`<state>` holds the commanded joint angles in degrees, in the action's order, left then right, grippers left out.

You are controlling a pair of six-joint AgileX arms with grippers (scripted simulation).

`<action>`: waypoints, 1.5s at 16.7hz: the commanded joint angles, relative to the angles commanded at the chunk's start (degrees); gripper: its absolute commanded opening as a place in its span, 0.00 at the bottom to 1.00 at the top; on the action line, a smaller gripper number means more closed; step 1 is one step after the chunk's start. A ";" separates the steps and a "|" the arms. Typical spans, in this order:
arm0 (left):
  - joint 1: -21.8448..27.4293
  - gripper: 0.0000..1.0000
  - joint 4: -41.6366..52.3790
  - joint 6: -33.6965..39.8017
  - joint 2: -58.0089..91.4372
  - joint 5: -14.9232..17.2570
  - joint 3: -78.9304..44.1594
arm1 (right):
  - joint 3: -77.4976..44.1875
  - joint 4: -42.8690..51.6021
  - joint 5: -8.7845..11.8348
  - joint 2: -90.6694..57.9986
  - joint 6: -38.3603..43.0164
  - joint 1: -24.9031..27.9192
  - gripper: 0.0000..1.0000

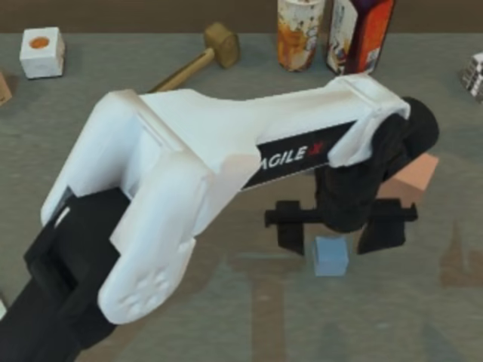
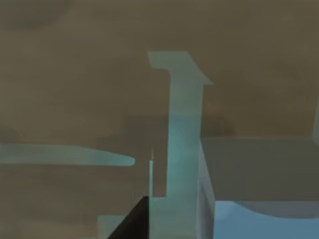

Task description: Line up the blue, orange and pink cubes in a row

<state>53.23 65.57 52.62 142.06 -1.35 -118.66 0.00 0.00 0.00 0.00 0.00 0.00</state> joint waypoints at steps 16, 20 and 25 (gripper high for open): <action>-0.70 1.00 13.43 0.39 -1.00 0.00 -12.14 | 0.00 0.00 0.00 0.00 0.00 0.00 1.00; -0.82 1.00 14.82 0.33 -1.35 -0.02 -13.47 | 0.00 0.00 0.00 0.00 0.00 0.00 1.00; -1.99 1.00 14.02 -3.44 -1.98 -0.04 -11.95 | 0.00 0.00 0.00 0.00 0.00 0.00 1.00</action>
<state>51.24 79.58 49.18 140.08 -1.39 -130.61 0.00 0.00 0.00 0.00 0.00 0.00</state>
